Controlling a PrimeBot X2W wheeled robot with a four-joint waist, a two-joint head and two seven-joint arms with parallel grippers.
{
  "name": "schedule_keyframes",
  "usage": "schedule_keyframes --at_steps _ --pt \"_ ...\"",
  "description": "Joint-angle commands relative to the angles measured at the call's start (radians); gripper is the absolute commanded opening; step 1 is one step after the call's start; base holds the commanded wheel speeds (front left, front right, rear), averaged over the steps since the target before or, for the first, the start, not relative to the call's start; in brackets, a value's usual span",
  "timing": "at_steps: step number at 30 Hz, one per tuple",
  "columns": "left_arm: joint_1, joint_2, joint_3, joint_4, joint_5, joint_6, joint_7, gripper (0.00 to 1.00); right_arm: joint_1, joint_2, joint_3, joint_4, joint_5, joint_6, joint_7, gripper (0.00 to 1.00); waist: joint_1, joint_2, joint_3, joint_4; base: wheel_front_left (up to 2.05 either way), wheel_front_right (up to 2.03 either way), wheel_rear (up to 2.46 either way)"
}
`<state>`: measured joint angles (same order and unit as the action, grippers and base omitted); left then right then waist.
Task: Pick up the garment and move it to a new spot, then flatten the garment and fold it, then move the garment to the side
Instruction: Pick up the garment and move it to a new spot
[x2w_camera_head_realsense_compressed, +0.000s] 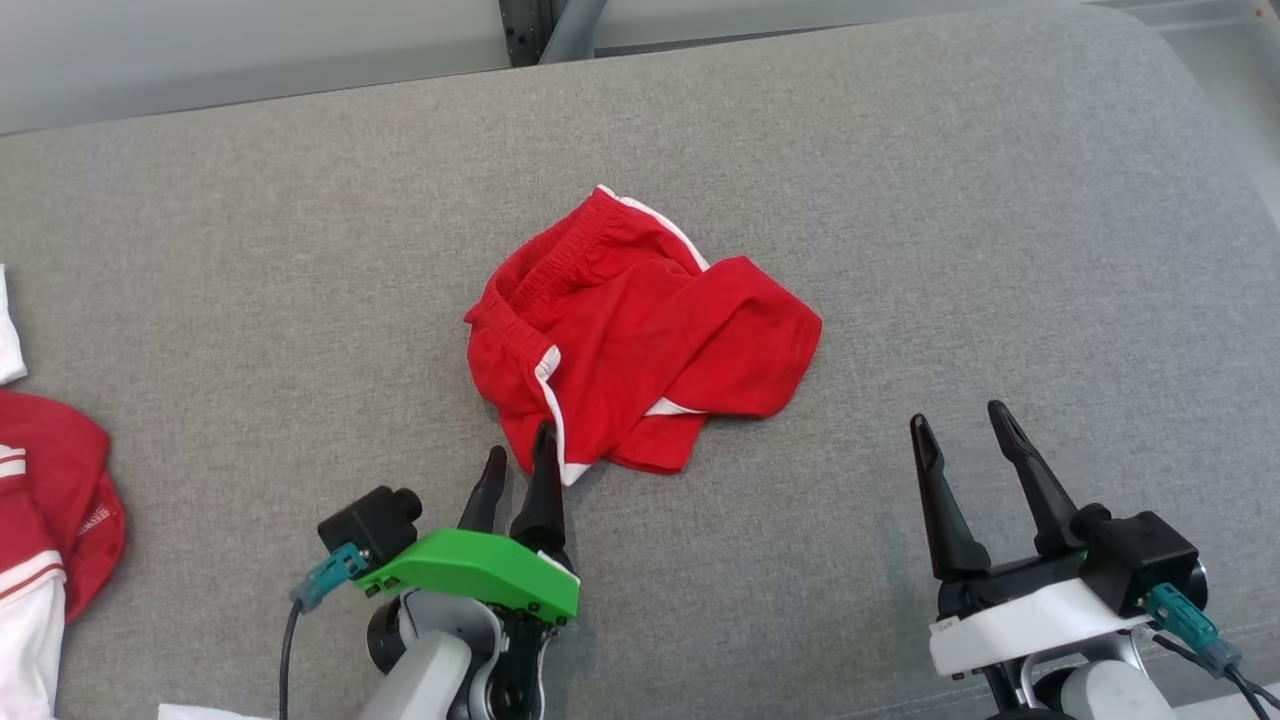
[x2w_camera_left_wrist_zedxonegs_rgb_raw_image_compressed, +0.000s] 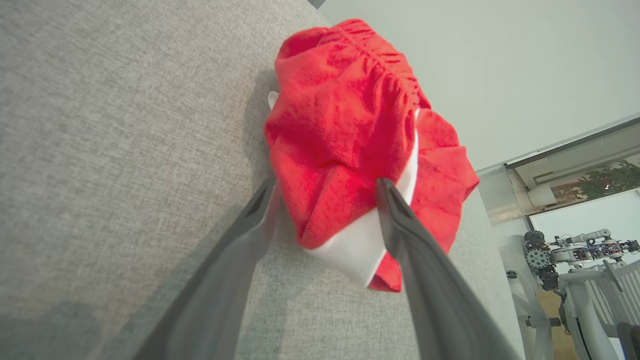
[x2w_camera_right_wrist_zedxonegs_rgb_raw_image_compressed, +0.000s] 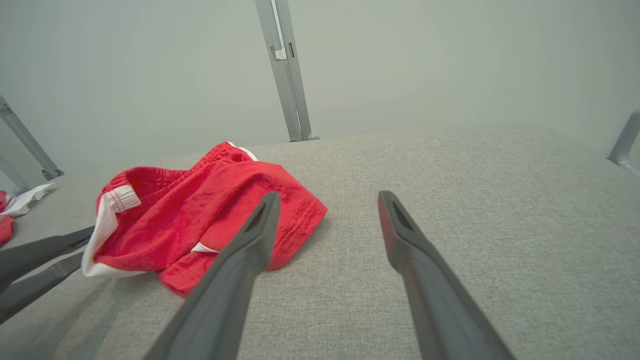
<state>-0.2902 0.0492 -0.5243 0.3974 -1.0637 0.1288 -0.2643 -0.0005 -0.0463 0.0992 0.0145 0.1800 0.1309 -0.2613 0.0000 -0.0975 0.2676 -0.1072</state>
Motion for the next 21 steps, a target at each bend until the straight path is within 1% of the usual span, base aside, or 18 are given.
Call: schedule_keyframes --at_steps 1,4,7,10,16,19,21 --pt "0.027 0.002 -0.002 -0.004 0.011 -0.008 0.000 1.00 0.015 -0.003 -0.008 -0.004 -0.008 0.000 -0.001 1.00 0.0000 0.0000 -0.016 0.002 0.00 0.00 0.00" --pt "0.068 0.004 0.051 -0.052 0.097 -0.025 0.000 1.00 0.030 -0.003 -0.028 -0.015 -0.021 0.000 -0.001 1.00 0.0000 0.0000 -0.035 0.009 0.00 0.00 0.00" --pt "0.142 0.003 0.125 -0.135 0.229 -0.048 0.000 1.00 0.049 -0.003 -0.052 -0.025 -0.038 0.000 -0.001 1.00 0.0000 0.0000 -0.055 0.021 0.00 0.00 0.00" --pt "0.210 0.003 0.182 -0.217 0.408 -0.083 0.000 1.00 0.070 -0.003 -0.077 -0.034 -0.058 0.000 -0.001 1.00 0.0000 0.0000 -0.073 0.036 0.00 0.00 0.00" --pt "0.329 0.011 0.281 -0.341 0.707 -0.158 0.000 1.00 0.118 -0.004 -0.131 -0.038 -0.112 0.000 -0.001 1.00 0.0000 0.0000 -0.122 0.069 0.00 0.00 0.00" --pt "0.383 0.016 0.318 -0.373 0.815 -0.189 0.000 1.00 0.137 -0.003 -0.155 -0.043 -0.140 0.000 -0.001 1.00 0.0000 0.0000 -0.145 0.083 0.00 0.00 0.00" --pt "0.409 0.016 0.344 -0.388 0.866 -0.202 0.000 1.00 0.145 -0.003 -0.169 -0.041 -0.165 0.000 -0.001 1.00 0.0000 0.0000 -0.153 0.089 0.00 0.00 0.00"
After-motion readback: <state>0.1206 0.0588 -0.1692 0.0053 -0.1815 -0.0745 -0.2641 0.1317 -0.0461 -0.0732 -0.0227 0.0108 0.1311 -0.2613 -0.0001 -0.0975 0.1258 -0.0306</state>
